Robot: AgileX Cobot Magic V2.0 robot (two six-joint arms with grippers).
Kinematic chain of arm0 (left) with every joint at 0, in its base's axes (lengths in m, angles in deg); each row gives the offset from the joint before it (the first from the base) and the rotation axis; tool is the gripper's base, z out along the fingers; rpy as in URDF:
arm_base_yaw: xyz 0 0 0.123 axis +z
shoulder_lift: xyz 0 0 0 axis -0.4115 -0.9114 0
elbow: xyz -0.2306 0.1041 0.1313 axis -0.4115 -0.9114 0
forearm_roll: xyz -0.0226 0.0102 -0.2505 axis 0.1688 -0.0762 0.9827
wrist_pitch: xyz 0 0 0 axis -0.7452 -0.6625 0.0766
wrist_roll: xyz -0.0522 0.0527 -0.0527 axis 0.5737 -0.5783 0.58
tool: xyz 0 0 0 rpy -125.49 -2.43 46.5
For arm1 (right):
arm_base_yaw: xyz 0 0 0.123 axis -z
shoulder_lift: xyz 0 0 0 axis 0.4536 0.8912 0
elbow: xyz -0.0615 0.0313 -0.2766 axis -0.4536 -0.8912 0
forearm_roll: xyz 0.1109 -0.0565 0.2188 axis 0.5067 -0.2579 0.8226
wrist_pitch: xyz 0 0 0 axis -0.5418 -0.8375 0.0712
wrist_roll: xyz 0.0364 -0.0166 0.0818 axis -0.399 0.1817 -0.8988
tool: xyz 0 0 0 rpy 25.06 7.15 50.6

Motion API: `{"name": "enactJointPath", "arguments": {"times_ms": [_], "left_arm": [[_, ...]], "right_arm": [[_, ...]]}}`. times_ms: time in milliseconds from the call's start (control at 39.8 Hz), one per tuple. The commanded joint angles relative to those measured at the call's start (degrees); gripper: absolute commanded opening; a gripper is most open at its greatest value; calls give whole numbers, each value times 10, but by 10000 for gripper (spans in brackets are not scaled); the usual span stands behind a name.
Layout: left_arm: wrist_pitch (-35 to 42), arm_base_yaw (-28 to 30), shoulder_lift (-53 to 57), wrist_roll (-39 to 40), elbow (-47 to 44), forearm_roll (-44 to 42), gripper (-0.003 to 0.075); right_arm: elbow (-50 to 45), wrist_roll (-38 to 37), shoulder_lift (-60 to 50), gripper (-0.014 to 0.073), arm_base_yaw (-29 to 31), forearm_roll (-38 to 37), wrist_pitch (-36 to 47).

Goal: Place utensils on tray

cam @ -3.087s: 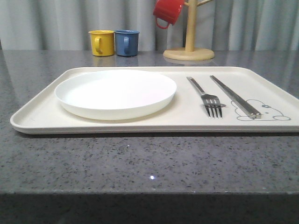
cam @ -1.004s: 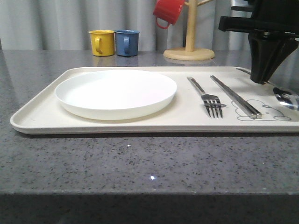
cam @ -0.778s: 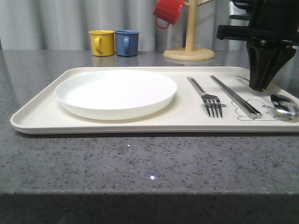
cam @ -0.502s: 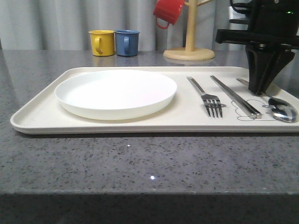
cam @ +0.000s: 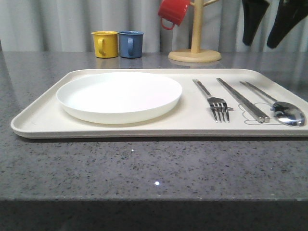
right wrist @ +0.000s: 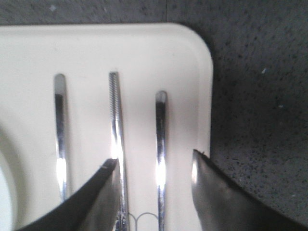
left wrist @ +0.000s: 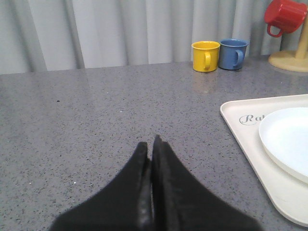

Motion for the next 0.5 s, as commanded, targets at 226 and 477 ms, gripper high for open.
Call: {"name": "enactJointPath", "arguments": {"times_ms": [226,477], "left_arm": [[46,1,-6,2,15,1,-18],[46,1,-6,2,15,1,-18]], "right_arm": [[23,42,-91,32,2,-23,-59],[-23,48,-159,-69,2,-41,-27]]}}
